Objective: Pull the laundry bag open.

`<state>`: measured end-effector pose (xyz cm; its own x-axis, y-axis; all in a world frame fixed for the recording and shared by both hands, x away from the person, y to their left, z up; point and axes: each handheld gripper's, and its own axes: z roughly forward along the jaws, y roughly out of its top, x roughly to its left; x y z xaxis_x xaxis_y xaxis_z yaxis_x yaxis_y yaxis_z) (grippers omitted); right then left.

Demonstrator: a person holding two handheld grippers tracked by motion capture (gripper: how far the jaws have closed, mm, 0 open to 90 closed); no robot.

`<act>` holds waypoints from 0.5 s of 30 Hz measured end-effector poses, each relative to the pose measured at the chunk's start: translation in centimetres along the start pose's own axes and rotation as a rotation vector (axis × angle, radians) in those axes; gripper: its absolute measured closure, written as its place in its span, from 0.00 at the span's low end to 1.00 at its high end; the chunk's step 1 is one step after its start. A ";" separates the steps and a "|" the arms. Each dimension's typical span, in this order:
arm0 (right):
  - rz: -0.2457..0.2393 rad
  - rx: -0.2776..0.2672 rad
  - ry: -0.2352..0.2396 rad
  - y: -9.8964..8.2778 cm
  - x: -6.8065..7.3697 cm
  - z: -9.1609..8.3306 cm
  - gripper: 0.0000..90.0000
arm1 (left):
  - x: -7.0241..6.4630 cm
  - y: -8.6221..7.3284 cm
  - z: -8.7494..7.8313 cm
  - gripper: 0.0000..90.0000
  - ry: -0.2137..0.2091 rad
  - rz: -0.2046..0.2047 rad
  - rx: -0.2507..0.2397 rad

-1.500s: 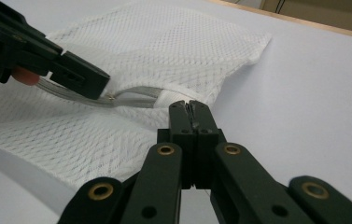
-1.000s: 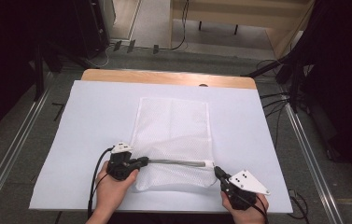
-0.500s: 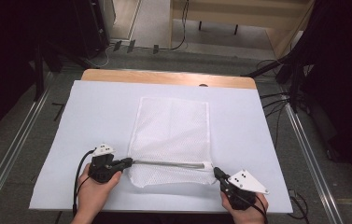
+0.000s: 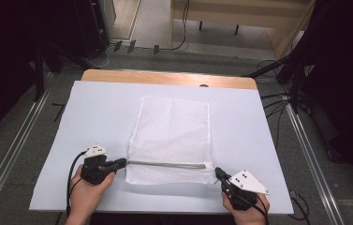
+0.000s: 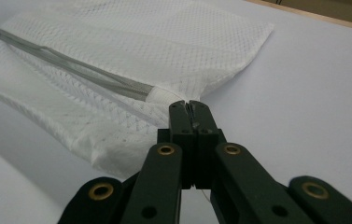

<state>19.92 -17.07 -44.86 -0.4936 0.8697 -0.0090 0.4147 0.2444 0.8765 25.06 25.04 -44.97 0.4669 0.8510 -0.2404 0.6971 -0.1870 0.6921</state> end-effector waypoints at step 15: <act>0.089 -0.019 0.042 -1.0 -1.7 0.2 0.53 | -0.5 -1.5 -1.3 0.67 -0.057 0.040 -0.083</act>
<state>20.51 -18.68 -45.86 -0.4866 0.8690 0.0893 0.4444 0.1582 0.8817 23.10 25.56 -45.00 0.5254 0.8138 -0.2483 0.6313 -0.1772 0.7550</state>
